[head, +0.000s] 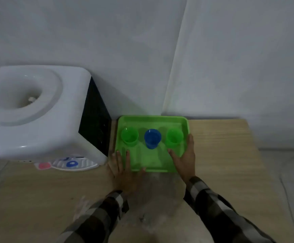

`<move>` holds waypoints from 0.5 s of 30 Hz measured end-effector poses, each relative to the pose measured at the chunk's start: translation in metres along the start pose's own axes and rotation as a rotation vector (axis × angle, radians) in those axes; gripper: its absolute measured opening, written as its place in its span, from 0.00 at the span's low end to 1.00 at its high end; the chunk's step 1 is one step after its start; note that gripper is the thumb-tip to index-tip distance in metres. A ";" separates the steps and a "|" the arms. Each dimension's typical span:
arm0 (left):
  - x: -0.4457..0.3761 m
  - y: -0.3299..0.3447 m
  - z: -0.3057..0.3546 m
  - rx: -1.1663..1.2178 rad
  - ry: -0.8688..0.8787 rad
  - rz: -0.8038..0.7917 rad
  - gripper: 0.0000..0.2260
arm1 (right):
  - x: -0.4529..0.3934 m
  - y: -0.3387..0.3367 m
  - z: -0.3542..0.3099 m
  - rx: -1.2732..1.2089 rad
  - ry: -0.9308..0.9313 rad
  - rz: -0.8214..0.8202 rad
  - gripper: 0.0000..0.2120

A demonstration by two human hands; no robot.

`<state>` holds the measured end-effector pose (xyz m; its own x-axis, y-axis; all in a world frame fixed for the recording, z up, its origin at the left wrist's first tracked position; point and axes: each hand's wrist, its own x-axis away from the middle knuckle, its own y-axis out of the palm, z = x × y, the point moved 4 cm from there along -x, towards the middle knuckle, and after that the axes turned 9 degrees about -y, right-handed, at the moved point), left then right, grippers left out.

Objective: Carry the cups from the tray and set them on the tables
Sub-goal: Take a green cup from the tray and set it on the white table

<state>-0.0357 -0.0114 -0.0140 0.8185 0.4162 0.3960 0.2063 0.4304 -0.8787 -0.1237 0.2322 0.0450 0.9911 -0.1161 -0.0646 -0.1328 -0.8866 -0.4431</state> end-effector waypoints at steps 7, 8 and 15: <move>0.001 0.005 0.001 -0.018 -0.049 0.060 0.50 | -0.029 0.016 0.029 0.004 0.069 -0.077 0.51; 0.001 0.005 0.001 -0.022 -0.039 0.057 0.50 | -0.030 0.018 0.030 -0.006 0.068 -0.091 0.50; 0.009 -0.005 0.006 -0.027 -0.013 0.002 0.48 | -0.040 0.026 0.038 -0.045 0.101 -0.004 0.40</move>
<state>-0.0326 -0.0053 -0.0049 0.8120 0.4273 0.3976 0.2193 0.4078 -0.8863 -0.1668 0.2303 0.0020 0.9875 -0.1548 0.0286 -0.1304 -0.9062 -0.4022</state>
